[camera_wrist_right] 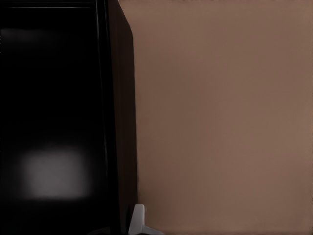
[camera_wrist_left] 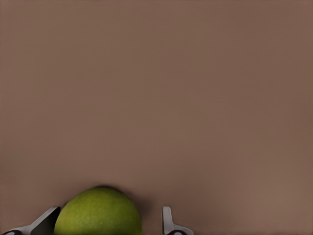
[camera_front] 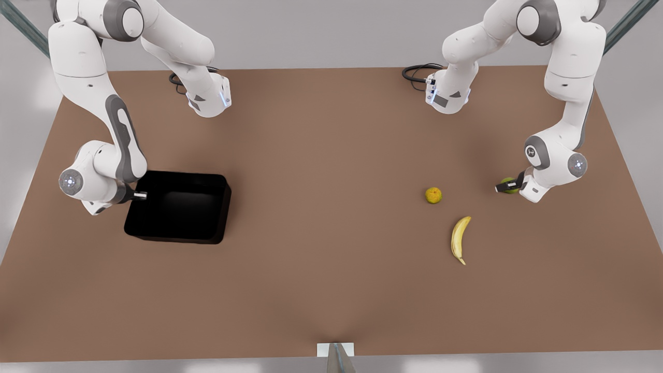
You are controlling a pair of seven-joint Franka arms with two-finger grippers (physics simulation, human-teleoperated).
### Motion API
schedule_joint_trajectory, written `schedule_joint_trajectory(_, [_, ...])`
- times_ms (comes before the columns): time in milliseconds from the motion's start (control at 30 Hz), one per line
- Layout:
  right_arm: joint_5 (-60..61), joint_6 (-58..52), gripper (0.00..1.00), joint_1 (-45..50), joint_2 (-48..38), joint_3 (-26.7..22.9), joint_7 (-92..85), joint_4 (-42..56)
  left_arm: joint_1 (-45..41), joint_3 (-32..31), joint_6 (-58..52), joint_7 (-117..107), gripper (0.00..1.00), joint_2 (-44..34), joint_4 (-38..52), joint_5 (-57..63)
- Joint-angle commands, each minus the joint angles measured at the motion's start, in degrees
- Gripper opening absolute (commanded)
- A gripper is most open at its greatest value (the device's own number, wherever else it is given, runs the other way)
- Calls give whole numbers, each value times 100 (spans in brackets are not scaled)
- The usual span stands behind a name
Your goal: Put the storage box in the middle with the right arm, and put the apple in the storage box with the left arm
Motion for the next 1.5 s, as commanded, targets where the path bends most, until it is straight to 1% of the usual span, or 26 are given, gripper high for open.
schedule_joint_trajectory(0, [-8,-58,21,0,-11,0,4,14,0,0,0,0,100,0,0,0])
schedule_joint_trajectory(133, [27,-208,21,-44,-108,53,-13,32,0,0,0,0,100,70,44,0])
schedule_joint_trajectory(167, [62,-313,21,-299,-108,359,31,120,0,0,0,0,100,70,44,0])
schedule_joint_trajectory(200, [71,-472,21,-826,-91,922,74,252,0,0,0,0,100,70,44,0])
schedule_joint_trajectory(233, [71,-498,21,-1029,-91,1178,224,313,0,0,0,0,99,70,44,0])
schedule_joint_trajectory(267, [158,-595,21,-1213,-108,1441,374,339,0,0,0,0,96,70,44,0])
schedule_joint_trajectory(300, [238,-788,21,-1512,-135,1854,514,436,0,0,-9,0,94,70,44,9])
schedule_joint_trajectory(333, [290,-955,21,-1644,-161,2179,777,515,0,0,0,0,89,61,44,9])
schedule_joint_trajectory(400, [545,-1008,21,-1591,-179,2548,1112,638,0,0,-9,0,81,61,44,9])
schedule_joint_trajectory(467, [581,-1166,21,-1425,-161,2962,1595,858,0,0,0,0,76,70,44,9])
schedule_joint_trajectory(533, [642,-1377,21,-818,-117,2962,2061,1086,0,0,0,0,73,70,53,9])
schedule_joint_trajectory(600, [826,-1386,21,-159,-82,2953,2562,1253,0,0,-9,-9,73,61,53,9])
schedule_joint_trajectory(733, [862,-1799,21,913,630,2874,3432,2325,0,0,-26,0,73,44,70,9])
schedule_joint_trajectory(800, [862,-1940,21,1766,1034,2400,3898,2985,0,0,-26,-9,73,53,70,9])
schedule_joint_trajectory(867, [871,-2027,21,2337,1421,2206,4337,3591,-9,0,-18,-9,73,53,70,9])
schedule_joint_trajectory(967, [1239,-2054,21,3260,1649,1670,4566,4084,-9,0,-18,-18,73,61,70,9])
schedule_joint_trajectory(1067, [1310,-2063,21,3664,1922,1450,4786,4312,-9,0,-35,-18,73,53,70,0])
schedule_joint_trajectory(1267, [1257,-2098,21,4016,2449,1441,4777,4857,-18,0,-132,-70,73,-105,70,9])
schedule_joint_trajectory(1300, [1240,-2045,100,4025,2511,1441,4786,4919,-44,0,-228,-106,73,-202,70,9])
schedule_joint_trajectory(1333, [1240,-2071,100,4016,2590,1450,4768,5121,-70,-9,-237,-114,73,-255,70,0])
schedule_joint_trajectory(1400, [1231,-2106,100,4007,2599,1450,4751,5191,-281,-44,-325,-351,73,-448,88,0])
schedule_joint_trajectory(1467, [1240,-2300,100,3928,2379,1450,4751,5200,-834,-237,-597,-1265,73,-484,483,-87])
